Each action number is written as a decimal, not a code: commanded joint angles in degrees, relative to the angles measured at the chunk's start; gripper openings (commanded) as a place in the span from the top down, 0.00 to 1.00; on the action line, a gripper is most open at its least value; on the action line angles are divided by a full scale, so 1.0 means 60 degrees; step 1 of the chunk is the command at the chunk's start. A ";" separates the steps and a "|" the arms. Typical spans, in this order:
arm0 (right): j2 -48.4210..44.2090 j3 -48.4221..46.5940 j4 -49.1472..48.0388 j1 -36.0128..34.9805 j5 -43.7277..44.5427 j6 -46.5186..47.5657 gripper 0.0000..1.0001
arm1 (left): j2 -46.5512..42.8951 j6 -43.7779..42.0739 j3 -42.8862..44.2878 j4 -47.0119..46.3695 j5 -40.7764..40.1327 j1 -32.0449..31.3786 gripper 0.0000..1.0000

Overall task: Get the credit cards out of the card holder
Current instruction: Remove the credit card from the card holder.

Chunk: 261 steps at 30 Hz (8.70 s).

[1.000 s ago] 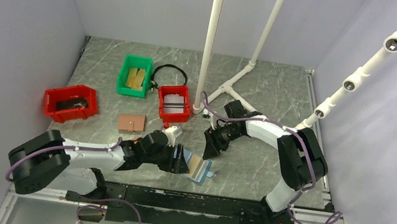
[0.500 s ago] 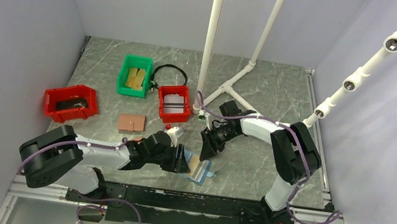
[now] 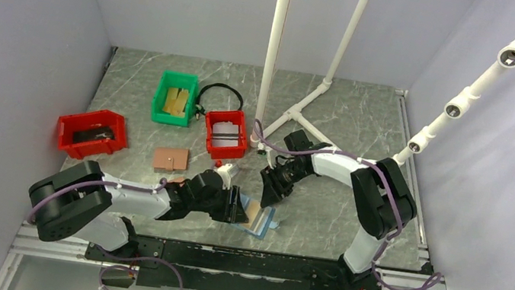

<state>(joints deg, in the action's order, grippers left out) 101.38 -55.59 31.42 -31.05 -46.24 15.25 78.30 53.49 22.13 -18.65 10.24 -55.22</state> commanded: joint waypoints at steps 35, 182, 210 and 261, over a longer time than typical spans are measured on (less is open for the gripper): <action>0.0060 -0.0487 0.0404 -0.0369 -0.1592 0.0232 0.73 | 0.0362 -0.0171 0.0427 0.0262 -0.0051 -0.0065 0.30; 0.0360 -0.0564 0.0271 -0.0362 0.0064 0.0198 0.48 | -0.0191 0.0657 -0.0350 -0.0927 0.0602 0.0326 0.43; 0.0226 -0.0728 0.0361 -0.0461 -0.0528 0.0214 0.51 | 0.0154 -0.0059 0.0629 0.0834 0.0097 0.0107 0.36; 0.0400 -0.0868 0.0680 -0.0315 -0.2405 0.0237 0.53 | -0.0344 -0.0073 0.1014 0.2218 -0.1142 -0.0172 0.54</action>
<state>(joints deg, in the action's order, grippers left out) 104.05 -59.20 35.94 -33.15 -60.36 16.88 78.17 53.28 27.07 -10.28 7.11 -56.14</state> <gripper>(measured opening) 0.446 0.486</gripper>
